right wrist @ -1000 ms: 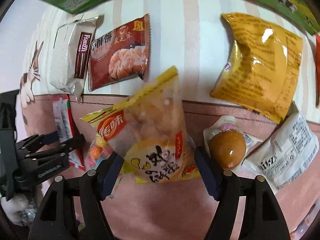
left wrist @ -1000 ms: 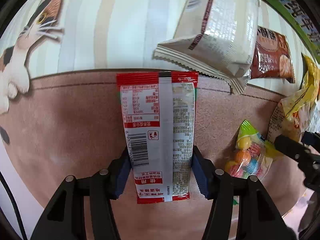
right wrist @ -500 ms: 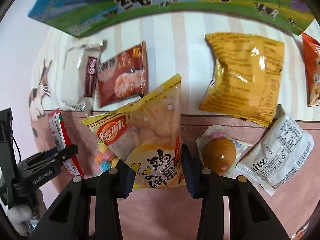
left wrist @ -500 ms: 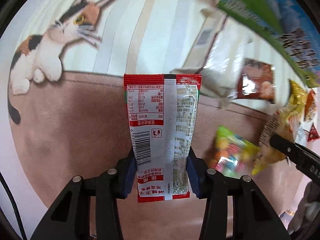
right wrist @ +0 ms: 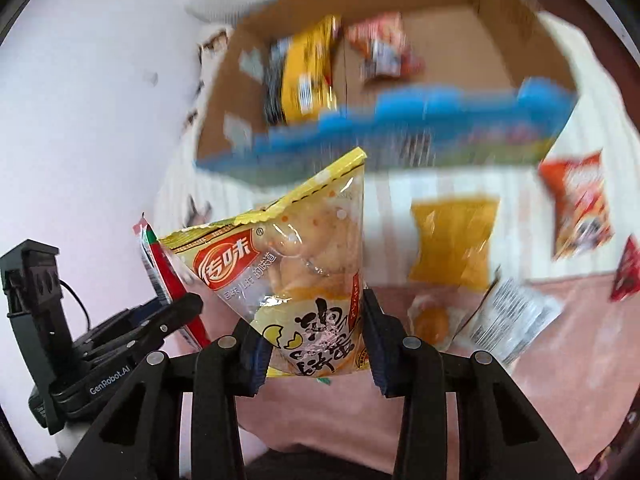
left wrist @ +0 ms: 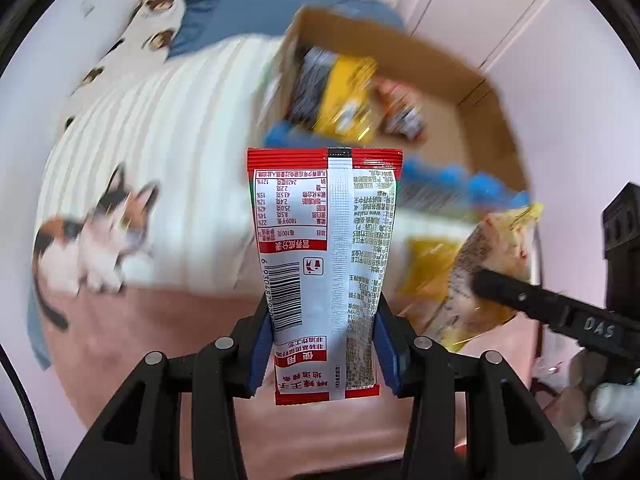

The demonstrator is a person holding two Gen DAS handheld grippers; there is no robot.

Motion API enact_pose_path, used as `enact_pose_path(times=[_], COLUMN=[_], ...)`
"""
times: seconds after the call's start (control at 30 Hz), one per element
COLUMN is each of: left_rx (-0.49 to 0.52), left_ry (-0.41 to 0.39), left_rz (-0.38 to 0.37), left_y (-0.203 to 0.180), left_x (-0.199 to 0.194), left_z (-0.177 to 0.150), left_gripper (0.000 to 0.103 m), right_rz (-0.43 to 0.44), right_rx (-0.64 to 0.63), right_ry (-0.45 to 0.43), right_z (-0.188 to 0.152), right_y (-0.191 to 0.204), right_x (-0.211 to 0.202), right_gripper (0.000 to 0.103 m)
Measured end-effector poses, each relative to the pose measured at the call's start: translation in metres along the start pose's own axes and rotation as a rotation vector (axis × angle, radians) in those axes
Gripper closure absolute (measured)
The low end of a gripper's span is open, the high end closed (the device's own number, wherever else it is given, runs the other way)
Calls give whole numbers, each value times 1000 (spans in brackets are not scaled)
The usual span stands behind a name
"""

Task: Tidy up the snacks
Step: 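Carry both packets into the box and open both tools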

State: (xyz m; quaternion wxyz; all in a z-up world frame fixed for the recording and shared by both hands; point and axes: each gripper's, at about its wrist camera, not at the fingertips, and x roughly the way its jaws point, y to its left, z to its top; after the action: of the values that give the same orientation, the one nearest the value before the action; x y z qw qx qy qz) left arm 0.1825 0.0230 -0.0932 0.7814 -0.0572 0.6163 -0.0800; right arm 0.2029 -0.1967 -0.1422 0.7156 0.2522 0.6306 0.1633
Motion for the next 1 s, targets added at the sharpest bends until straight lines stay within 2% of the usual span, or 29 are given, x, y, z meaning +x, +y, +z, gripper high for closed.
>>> enact_pose_path(times=[0.1, 0.2, 0.33, 0.5, 0.7, 0.73, 0.77, 0.83, 0.9, 1.0], left_rx=[54, 94, 125, 119, 50, 34, 25, 18, 18, 21], left_ry=[-52, -69, 13, 91, 199, 216, 223, 214, 203, 195], left_rz=[1, 22, 54, 109, 112, 104, 106, 117, 126, 125], left_y=[-24, -46, -55, -51, -30, -27, -24, -21, -21, -22], left_x=[-18, 4, 46, 87, 140, 148, 154, 161, 164, 168], left_z=[37, 79, 126, 159, 184, 186, 187, 189, 190, 191], left_gripper=[61, 61, 61, 61, 57, 57, 55, 52, 47, 46], right_rz=[-4, -39, -92, -179, -287, -301, -300, -327, -398, -405], right_rx=[6, 17, 45, 63, 109, 123, 135, 121, 85, 47], right_ry=[-56, -106, -147, -108, -50, -37, -28, -25, -20, 4], right_z=[31, 69, 118, 179, 232, 239, 247, 253, 257, 253], right_y=[0, -6, -28, -42, -63, -68, -74, -81, -84, -81], right_x=[-31, -52, -67, -44, 5, 14, 23, 35, 46, 55], right_gripper=[60, 60, 60, 60, 59, 52, 31, 10, 10, 10])
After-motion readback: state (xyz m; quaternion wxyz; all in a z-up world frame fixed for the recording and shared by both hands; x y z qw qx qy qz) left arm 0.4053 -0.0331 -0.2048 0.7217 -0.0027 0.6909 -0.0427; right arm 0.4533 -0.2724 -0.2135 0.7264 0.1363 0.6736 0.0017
